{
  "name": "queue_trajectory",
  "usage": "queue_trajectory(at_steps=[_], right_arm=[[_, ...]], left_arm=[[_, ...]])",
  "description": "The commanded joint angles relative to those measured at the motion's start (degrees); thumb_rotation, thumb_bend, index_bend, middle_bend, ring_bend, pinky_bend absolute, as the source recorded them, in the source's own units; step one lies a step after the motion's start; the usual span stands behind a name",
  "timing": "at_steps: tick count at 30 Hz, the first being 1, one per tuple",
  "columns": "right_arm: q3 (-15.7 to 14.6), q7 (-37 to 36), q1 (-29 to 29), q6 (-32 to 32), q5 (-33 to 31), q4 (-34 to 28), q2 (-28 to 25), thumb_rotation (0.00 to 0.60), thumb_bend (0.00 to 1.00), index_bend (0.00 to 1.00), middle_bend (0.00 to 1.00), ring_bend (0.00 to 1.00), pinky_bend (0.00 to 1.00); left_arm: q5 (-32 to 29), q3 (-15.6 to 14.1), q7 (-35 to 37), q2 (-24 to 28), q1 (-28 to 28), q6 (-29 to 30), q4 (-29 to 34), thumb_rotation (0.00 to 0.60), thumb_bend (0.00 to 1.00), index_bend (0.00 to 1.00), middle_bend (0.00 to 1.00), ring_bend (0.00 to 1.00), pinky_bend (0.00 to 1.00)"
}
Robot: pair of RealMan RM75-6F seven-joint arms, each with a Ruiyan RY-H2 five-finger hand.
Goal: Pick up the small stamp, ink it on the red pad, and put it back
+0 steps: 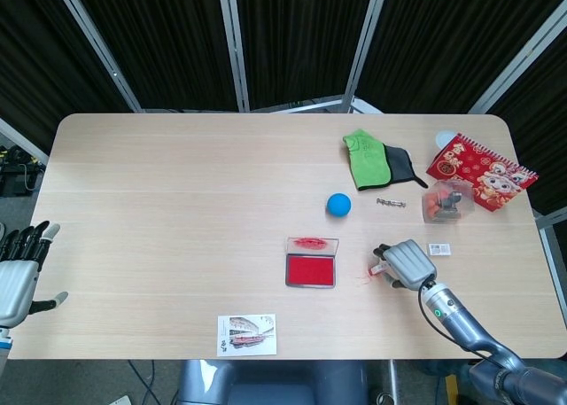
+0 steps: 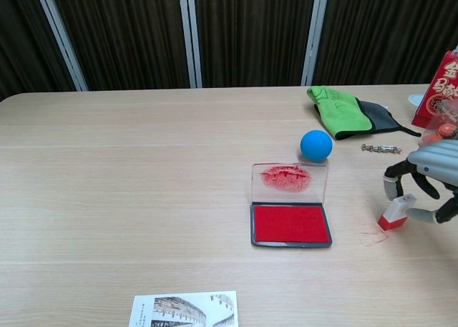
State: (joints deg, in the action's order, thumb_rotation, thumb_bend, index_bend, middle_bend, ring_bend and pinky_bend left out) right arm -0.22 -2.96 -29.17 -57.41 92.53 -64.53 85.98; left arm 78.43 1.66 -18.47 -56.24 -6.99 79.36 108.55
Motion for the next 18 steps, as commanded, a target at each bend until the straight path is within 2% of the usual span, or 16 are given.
queue_trajectory(at_steps=[1, 6, 11, 18], right_arm=[[-0.2, -0.1, -0.1, 0.0, -0.1, 0.1, 0.1, 0.6, 0.36, 0.46, 0.46, 0.65, 0.98], [-0.4, -0.3, -0.3, -0.4, -0.2, 0.1, 0.1, 0.6, 0.43, 0.55, 0.54, 0.65, 0.97], [0.0, -0.7, -0.6, -1.9, -0.2, -1.6, -1.0, 0.6, 0.45, 0.57, 0.56, 0.65, 0.97], [1.4, 0.1, -2.2, -4.2, 1.2, -10.8, -5.8, 0.6, 0.45, 0.57, 0.56, 0.65, 0.97]], left_arm=[[0.0, 0.0, 0.0, 0.0, 0.0, 0.0, 0.0, 0.6, 0.0, 0.0, 0.0, 0.0, 0.0], [-0.1, 0.0, 0.0, 0.0, -0.1, 0.1, 0.0, 0.6, 0.0, 0.0, 0.0, 0.0, 0.0], [-0.2, -0.1, 0.1, 0.0, -0.1, 0.1, 0.0, 0.6, 0.0, 0.0, 0.0, 0.0, 0.0], [-0.4, -0.2, -0.3, -0.2, -0.4, -0.3, -0.1, 0.6, 0.0, 0.0, 0.0, 0.0, 0.0]])
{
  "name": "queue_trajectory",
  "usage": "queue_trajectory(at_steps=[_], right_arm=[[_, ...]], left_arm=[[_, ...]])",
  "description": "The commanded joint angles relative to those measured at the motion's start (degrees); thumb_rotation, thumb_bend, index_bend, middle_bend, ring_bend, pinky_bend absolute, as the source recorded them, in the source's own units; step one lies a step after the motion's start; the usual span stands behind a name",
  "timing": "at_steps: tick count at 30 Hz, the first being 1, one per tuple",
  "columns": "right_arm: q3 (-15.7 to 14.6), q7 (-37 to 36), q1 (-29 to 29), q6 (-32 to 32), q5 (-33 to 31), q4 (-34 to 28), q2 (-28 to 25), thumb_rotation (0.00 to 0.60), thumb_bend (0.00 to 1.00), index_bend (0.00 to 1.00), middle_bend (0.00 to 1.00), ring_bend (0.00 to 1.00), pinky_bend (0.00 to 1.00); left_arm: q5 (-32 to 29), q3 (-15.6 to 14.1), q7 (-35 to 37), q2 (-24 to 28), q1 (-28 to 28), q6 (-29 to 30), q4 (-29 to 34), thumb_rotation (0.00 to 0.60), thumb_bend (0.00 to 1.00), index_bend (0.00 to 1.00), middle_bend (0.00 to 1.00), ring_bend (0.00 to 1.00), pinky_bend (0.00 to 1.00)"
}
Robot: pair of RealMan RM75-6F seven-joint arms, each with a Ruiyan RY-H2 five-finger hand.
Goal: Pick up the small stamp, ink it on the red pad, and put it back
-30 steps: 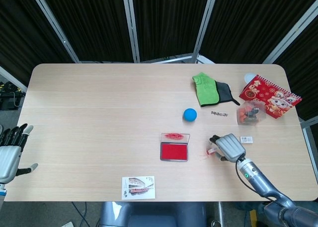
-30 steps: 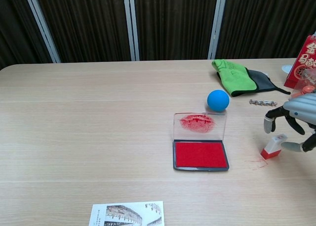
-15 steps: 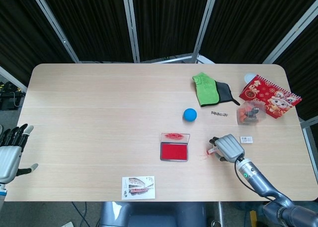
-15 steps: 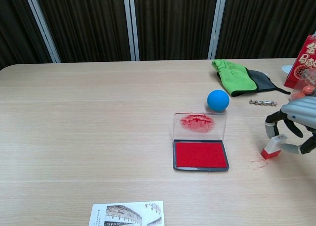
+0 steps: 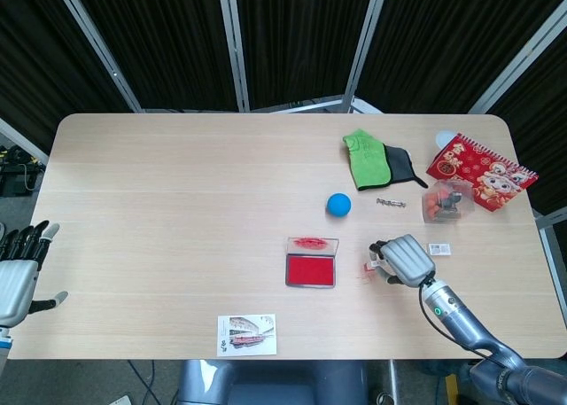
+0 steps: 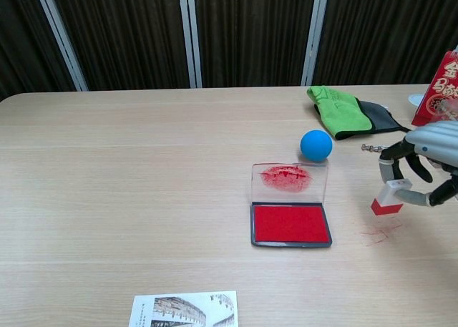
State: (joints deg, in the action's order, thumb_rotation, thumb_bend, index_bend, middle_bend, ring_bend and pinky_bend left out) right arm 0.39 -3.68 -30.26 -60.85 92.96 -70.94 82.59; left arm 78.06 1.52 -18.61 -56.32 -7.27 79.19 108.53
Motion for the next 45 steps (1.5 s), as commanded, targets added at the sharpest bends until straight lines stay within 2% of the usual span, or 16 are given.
queue_trajectory(at_steps=[1, 6, 13, 21, 26, 45], right_arm=[[1.2, 1.5, -1.7, -0.6, 0.9, -6.0, -3.0, 0.6, 0.45, 0.57, 0.56, 0.65, 0.97], [3.3, 6.2, -4.9, 3.2, -0.7, -12.5, -3.9, 0.6, 0.45, 0.57, 0.56, 0.65, 0.97], [5.3, 11.0, -8.3, 7.9, -4.3, -14.6, -0.5, 0.6, 0.46, 0.57, 0.56, 0.65, 0.97], [6.0, 16.0, -10.7, 9.9, -6.9, -11.8, 4.8, 0.6, 0.46, 0.57, 0.56, 0.65, 0.97], [5.3, 18.9, -11.2, 10.0, -7.5, -10.1, 7.0, 0.6, 0.46, 0.57, 0.56, 0.65, 0.98], [3.0, 18.6, -10.5, 10.1, -9.5, -5.5, 10.7, 0.6, 0.49, 0.58, 0.56, 0.65, 0.97]], left_arm=[[-0.1, -0.1, -0.2, -0.1, -0.1, -0.3, 0.0, 0.6, 0.0, 0.0, 0.0, 0.0, 0.0], [-0.3, -0.1, -0.2, -0.1, -0.2, -0.2, 0.0, 0.6, 0.0, 0.0, 0.0, 0.0, 0.0], [-0.8, 0.0, 0.5, 0.1, -0.3, -0.5, -0.3, 0.6, 0.0, 0.0, 0.0, 0.0, 0.0], [-1.2, 0.2, 1.3, 0.4, -0.5, -0.8, -0.6, 0.6, 0.0, 0.0, 0.0, 0.0, 0.0], [-1.2, 0.1, 1.7, 0.5, -0.6, -1.0, -0.7, 0.6, 0.0, 0.0, 0.0, 0.0, 0.0], [-1.4, -0.1, 1.4, 0.4, -0.9, -1.4, -0.7, 0.6, 0.0, 0.0, 0.0, 0.0, 0.0]])
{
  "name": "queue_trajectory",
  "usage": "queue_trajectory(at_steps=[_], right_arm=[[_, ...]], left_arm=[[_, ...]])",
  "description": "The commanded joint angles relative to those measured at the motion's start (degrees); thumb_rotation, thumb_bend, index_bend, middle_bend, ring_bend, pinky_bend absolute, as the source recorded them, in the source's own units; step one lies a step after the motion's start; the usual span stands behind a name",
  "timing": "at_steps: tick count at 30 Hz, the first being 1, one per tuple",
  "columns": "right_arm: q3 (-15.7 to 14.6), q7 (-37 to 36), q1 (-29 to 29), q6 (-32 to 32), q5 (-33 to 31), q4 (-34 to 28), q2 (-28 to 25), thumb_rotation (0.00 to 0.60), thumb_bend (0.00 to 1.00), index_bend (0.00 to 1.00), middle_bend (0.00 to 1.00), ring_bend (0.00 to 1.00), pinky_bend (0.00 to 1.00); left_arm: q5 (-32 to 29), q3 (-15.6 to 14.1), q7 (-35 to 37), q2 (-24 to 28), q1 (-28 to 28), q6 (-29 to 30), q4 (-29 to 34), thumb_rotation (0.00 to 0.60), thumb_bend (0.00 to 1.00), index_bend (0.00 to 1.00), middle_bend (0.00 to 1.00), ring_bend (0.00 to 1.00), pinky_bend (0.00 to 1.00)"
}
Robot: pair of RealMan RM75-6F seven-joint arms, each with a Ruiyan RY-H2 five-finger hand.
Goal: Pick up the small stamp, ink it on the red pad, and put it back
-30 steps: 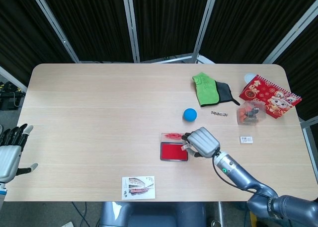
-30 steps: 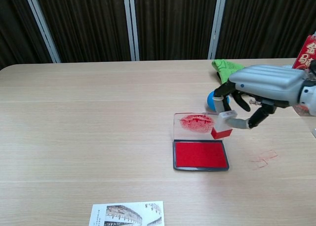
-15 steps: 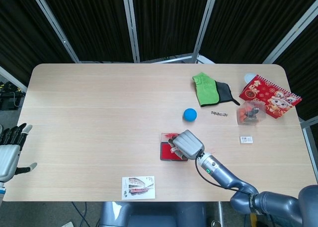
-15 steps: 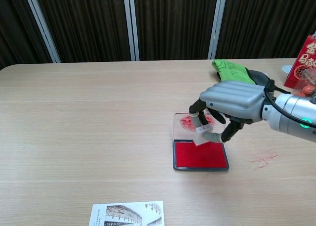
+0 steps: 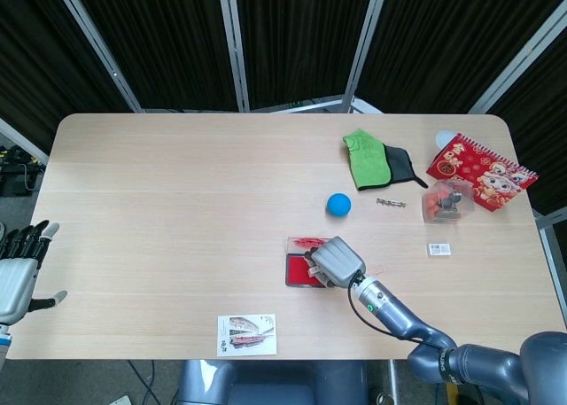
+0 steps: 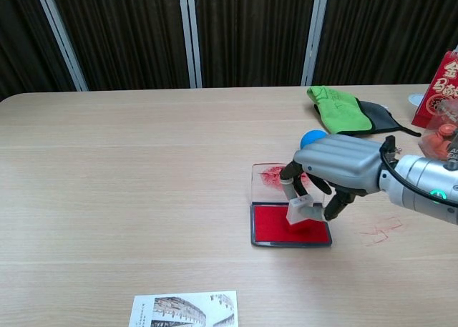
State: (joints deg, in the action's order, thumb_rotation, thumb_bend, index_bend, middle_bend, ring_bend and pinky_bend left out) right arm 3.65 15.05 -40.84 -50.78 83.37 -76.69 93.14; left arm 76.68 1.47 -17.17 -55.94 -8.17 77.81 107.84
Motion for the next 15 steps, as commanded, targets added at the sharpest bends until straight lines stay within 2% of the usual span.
queue_trajectory(at_steps=[1, 15], right_arm=[[-0.4, -0.2, 0.1, 0.0, 0.1, 0.5, 0.3, 0.6, 0.49, 0.58, 0.56, 0.65, 0.97], [-1.7, -0.5, 0.2, 0.8, -0.3, 3.0, 1.9, 0.6, 0.49, 0.58, 0.57, 0.65, 0.97]], left_arm=[[-0.1, 0.0, 0.0, 0.0, 0.0, -0.1, 0.0, 0.6, 0.0, 0.0, 0.0, 0.0, 0.0], [-0.1, 0.0, 0.8, 0.4, -0.1, -0.1, 0.1, 0.6, 0.0, 0.0, 0.0, 0.0, 0.0]])
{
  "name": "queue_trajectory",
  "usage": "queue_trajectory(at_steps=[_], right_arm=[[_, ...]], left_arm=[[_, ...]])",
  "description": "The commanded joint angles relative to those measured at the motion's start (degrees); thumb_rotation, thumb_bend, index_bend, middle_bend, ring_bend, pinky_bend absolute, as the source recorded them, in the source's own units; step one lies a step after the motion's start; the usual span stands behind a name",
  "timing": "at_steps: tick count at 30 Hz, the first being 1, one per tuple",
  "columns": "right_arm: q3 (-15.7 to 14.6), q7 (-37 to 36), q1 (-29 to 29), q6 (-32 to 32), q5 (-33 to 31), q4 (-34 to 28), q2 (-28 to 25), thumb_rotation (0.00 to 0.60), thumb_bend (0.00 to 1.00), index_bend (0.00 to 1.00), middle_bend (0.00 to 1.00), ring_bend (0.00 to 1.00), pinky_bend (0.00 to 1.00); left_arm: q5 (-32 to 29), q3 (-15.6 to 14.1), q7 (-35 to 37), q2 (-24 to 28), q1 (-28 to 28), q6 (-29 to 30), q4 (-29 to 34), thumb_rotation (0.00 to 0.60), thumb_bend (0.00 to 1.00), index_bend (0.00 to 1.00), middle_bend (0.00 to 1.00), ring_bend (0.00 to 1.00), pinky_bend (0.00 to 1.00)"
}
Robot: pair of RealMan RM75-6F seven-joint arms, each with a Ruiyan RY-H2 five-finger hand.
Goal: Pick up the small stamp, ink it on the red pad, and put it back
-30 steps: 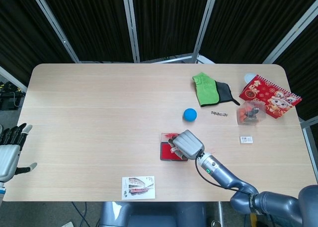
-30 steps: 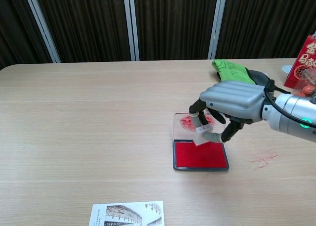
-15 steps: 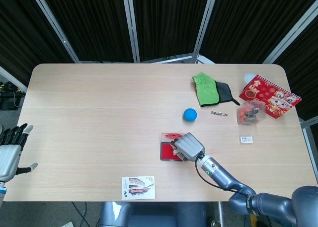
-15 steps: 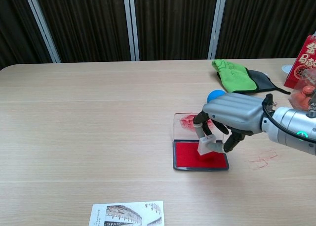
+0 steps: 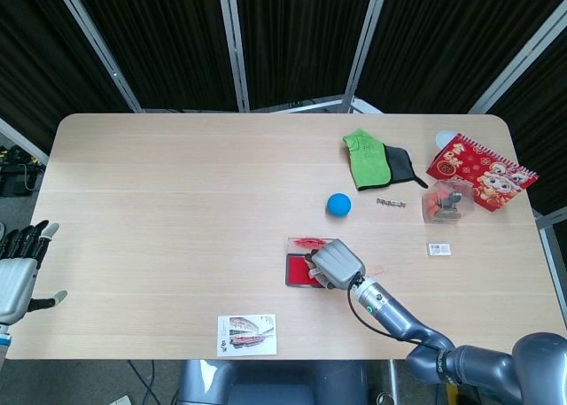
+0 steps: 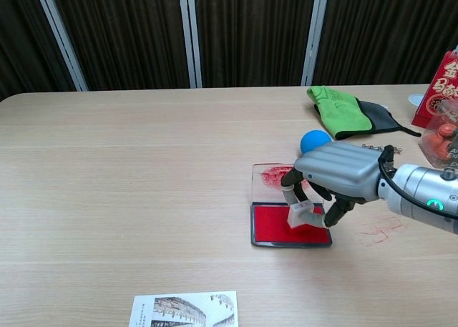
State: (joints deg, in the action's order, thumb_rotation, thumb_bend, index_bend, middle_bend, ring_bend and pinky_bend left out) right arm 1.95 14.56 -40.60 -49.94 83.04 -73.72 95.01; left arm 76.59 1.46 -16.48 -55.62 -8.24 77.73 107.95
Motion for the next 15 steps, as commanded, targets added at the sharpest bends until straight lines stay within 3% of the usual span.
queue_trajectory(at_steps=[1, 6, 15], right_arm=[[0.1, -0.1, 0.0, -0.3, 0.1, -0.1, 0.0, 0.6, 0.49, 0.58, 0.57, 0.65, 0.97], [0.8, -0.9, 0.2, -1.5, 0.0, -1.6, -0.8, 0.6, 0.49, 0.58, 0.57, 0.65, 0.98], [2.3, -4.4, 2.1, -7.1, 1.7, -9.9, -10.3, 0.6, 0.49, 0.58, 0.57, 0.65, 0.98]], left_arm=[[0.0, 0.0, 0.2, 0.1, 0.0, 0.0, 0.0, 0.6, 0.0, 0.0, 0.0, 0.0, 0.0], [0.1, -0.1, 0.3, 0.2, 0.0, 0.0, 0.0, 0.6, 0.0, 0.0, 0.0, 0.0, 0.0], [0.9, -0.3, 0.7, 0.4, 0.2, 0.4, 0.2, 0.6, 0.0, 0.0, 0.0, 0.0, 0.0]])
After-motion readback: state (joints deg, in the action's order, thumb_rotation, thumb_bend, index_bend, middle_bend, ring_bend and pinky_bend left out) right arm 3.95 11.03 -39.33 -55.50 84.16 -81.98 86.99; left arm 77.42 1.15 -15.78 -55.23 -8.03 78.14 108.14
